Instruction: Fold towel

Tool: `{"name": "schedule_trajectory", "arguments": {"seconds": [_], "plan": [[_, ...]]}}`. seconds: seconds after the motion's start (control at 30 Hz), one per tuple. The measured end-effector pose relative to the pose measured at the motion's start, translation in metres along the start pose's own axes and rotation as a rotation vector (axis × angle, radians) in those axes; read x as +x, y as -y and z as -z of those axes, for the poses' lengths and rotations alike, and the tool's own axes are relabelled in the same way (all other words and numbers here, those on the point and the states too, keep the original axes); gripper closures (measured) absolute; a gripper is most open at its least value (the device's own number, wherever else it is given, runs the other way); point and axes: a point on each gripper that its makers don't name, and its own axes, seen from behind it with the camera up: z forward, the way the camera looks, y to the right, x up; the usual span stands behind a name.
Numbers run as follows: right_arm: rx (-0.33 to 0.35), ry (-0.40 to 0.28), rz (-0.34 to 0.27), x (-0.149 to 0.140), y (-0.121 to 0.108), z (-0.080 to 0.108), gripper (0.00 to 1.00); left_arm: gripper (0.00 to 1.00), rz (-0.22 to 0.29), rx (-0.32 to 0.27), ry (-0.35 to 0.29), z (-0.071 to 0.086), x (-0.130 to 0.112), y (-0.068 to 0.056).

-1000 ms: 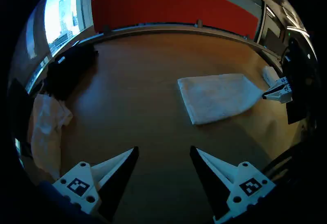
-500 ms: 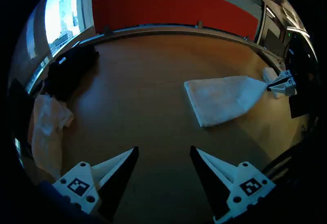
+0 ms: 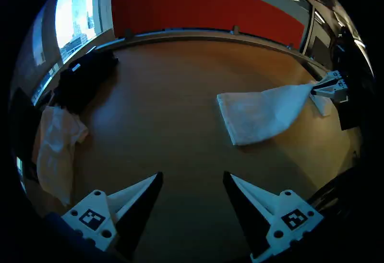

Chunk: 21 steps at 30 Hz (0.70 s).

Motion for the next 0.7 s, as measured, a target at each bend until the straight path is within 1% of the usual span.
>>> {"name": "schedule_trajectory", "arguments": {"seconds": [0.3, 0.5, 0.7], "plan": [[0.039, -0.039, 0.075, 0.038, 0.010, -0.007, 0.97, 0.07, 0.017, 0.007, -0.013, 0.006, -0.001, 0.001], [0.070, -0.045, 0.108, 0.051, 0.020, -0.014, 0.97, 0.07, 0.027, 0.010, -0.016, 0.009, -0.004, 0.001], [0.113, -0.051, 0.145, 0.064, 0.035, -0.026, 0.97, 0.07, 0.035, 0.011, -0.014, 0.013, -0.010, 0.001]]}}
